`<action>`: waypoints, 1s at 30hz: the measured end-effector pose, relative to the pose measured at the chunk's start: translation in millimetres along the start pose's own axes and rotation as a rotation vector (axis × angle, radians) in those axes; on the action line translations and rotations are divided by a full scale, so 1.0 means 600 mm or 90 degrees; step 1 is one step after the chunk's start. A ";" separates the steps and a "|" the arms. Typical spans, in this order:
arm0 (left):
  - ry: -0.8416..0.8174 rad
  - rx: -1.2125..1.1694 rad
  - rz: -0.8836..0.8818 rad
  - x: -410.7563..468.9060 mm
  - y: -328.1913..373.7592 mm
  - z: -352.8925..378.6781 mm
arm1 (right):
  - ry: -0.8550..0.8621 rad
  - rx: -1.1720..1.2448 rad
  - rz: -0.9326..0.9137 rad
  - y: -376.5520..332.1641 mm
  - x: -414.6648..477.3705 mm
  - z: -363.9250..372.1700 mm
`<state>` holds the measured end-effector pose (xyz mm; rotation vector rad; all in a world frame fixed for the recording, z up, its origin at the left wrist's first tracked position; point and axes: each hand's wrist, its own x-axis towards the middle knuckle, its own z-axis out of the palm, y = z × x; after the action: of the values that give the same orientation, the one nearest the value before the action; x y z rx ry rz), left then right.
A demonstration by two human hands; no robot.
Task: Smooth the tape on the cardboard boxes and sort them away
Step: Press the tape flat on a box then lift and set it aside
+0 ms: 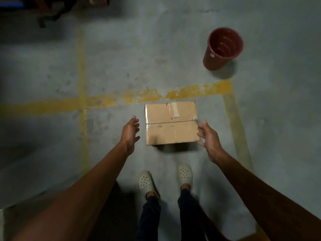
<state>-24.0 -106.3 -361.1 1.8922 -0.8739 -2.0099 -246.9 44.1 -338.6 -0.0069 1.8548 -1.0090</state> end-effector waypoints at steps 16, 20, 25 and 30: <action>0.127 0.128 -0.066 0.251 -0.216 0.080 | 0.006 -0.286 0.112 0.221 0.291 -0.013; 0.110 0.093 -0.058 0.212 -0.201 0.080 | 0.046 -0.262 0.084 0.187 0.272 -0.008; 0.110 0.074 0.023 0.117 -0.116 0.068 | 0.104 -0.365 -0.040 0.092 0.195 -0.016; 0.106 0.023 0.083 -0.016 -0.029 0.064 | 0.159 -0.330 -0.071 -0.014 0.076 -0.045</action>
<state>-56.4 -77.6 -363.9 1.9339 -0.9671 -1.7454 -294.2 36.7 -362.9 -0.3084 2.3237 -0.5952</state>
